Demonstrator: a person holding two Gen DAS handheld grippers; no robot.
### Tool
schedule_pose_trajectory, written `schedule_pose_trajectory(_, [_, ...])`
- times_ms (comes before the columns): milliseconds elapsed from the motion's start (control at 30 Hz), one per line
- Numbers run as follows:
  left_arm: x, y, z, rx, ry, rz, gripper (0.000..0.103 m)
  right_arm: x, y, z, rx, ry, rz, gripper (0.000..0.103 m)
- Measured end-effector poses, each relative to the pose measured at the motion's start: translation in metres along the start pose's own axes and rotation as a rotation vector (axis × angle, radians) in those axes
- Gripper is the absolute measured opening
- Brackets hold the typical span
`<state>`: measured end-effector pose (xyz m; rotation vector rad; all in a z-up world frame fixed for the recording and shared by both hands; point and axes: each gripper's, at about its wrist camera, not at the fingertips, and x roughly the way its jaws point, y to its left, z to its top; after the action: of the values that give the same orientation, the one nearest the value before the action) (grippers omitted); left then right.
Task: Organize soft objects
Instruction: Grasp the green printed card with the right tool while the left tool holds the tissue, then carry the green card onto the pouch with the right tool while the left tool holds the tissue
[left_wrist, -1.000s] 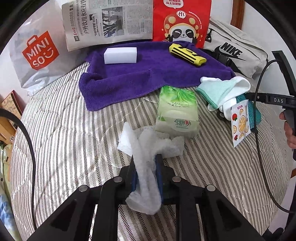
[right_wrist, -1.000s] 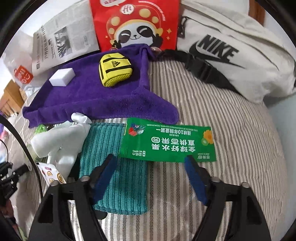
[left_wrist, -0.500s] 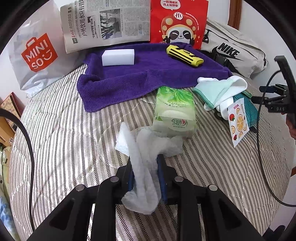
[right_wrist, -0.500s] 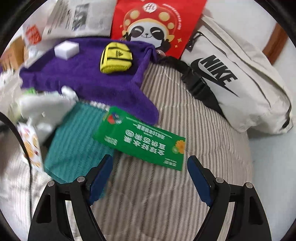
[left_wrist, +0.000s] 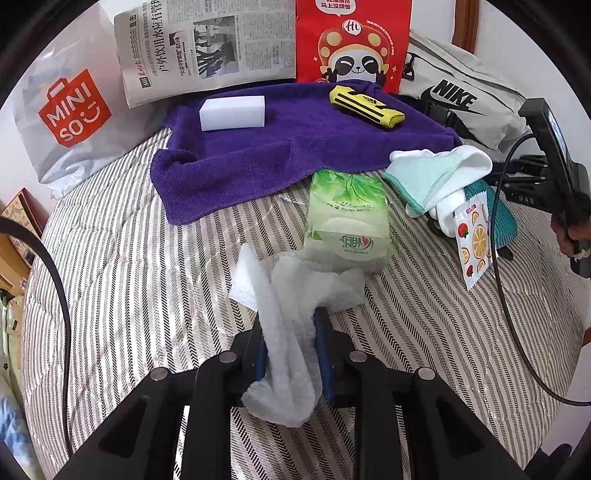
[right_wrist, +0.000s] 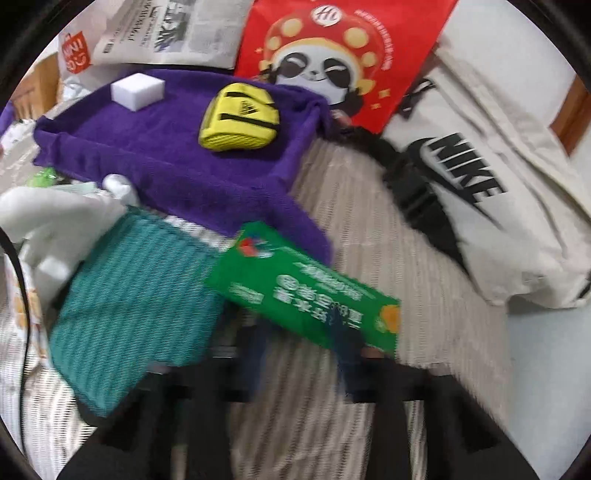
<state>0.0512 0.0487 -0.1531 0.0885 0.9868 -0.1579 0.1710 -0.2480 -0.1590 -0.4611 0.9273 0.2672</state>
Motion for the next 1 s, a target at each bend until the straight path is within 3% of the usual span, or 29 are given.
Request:
schedule_pose_trajectory(133, [0.000, 0.001, 0.000, -0.002, -0.001, -0.001, 0.023, -0.009, 0.001, 0.003, 0.015, -0.017, -0.017, 0.016])
schedule_pose_trajectory(300, [0.000, 0.000, 0.000, 0.003, -0.003, -0.001, 0.023, -0.033, -0.013, 0.011, 0.132, -0.036, 0.123, 0.008])
schedule_pose_trajectory(567, [-0.001, -0.001, -0.001, 0.003, -0.007, -0.009, 0.025, -0.048, -0.013, 0.019, 0.252, 0.006, 0.322, 0.007])
schedule_pose_trajectory(900, [-0.001, 0.000, 0.000, 0.004, -0.006, -0.007, 0.025, -0.023, 0.013, 0.034, 0.170, 0.012, 0.229, 0.010])
schedule_pose_trajectory(1000, [-0.001, -0.001, 0.000, 0.003, -0.005, -0.007, 0.025, -0.018, 0.023, 0.037, 0.117, 0.004, 0.143, 0.016])
